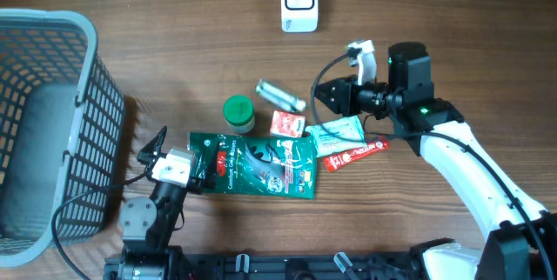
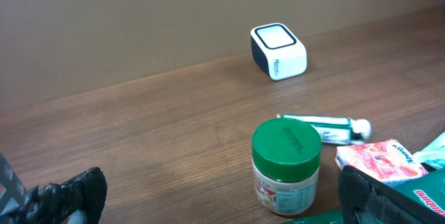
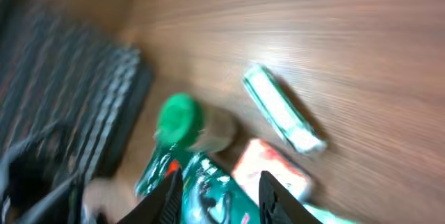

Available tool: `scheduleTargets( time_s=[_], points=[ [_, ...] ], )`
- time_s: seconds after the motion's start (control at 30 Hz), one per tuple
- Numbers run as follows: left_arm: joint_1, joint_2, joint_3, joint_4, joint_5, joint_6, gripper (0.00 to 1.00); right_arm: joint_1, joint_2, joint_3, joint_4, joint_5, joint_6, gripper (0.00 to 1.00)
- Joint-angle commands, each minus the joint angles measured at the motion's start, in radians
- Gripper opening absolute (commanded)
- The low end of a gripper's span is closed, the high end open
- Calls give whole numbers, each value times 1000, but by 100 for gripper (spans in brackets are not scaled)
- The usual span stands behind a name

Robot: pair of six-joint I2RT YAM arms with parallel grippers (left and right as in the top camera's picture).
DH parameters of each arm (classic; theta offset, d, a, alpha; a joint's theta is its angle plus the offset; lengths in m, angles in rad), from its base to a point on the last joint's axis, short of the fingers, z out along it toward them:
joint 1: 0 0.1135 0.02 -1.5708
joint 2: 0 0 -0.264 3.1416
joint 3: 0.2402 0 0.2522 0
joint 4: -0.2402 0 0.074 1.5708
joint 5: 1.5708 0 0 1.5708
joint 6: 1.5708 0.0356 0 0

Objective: Scan the item barcode

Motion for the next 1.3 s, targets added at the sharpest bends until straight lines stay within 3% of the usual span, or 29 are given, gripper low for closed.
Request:
scheduleTargets(
  time_s=[0.0, 0.1, 0.13, 0.17, 0.2, 0.27, 0.4, 0.53, 0.87, 1.0, 1.07, 1.13, 1.17, 1.27],
  points=[
    [-5, -3, -2, -7, 16, -6, 100, -1, 3, 6, -100, 291, 319, 45],
    [-5, -3, -2, -6, 16, -6, 100, 0, 3, 6, -135, 266, 333, 66],
    [-5, -3, -2, -7, 16, -6, 100, 0, 3, 6, -140, 232, 332, 88],
    [-5, -3, -2, -6, 16, -6, 100, 0, 3, 5, -148, 239, 329, 97],
    [-5, -3, -2, -6, 16, -6, 100, 7, 6, -4, -130, 252, 294, 97],
    [-5, -3, -2, -7, 16, -6, 100, 67, 37, -14, -20, 234, -87, 98],
    [-5, -3, -2, -6, 16, -6, 100, 200, 182, -14, 204, 373, -375, 100],
    [-5, -3, -2, -7, 16, -6, 100, 226, 345, -5, 425, 350, -393, 100],
    [-5, -3, -2, -6, 16, -6, 100, 280, 567, 159, 436, 355, -462, 100],
    [-5, -3, -2, -6, 16, -6, 100, 280, 658, 229, 418, 479, -453, 85],
    [-5, -3, -2, -6, 16, -6, 100, 282, 657, 239, 387, 483, -452, 70],
    [-5, -3, -2, -7, 16, -6, 100, 282, 657, 242, 368, 504, -435, 44],
    [-5, -3, -2, -7, 16, -6, 100, 282, 654, 244, 358, 513, -410, 36],
    [-5, -3, -2, -6, 16, -6, 100, 282, 590, 302, 243, 505, -286, 24]
  ],
)
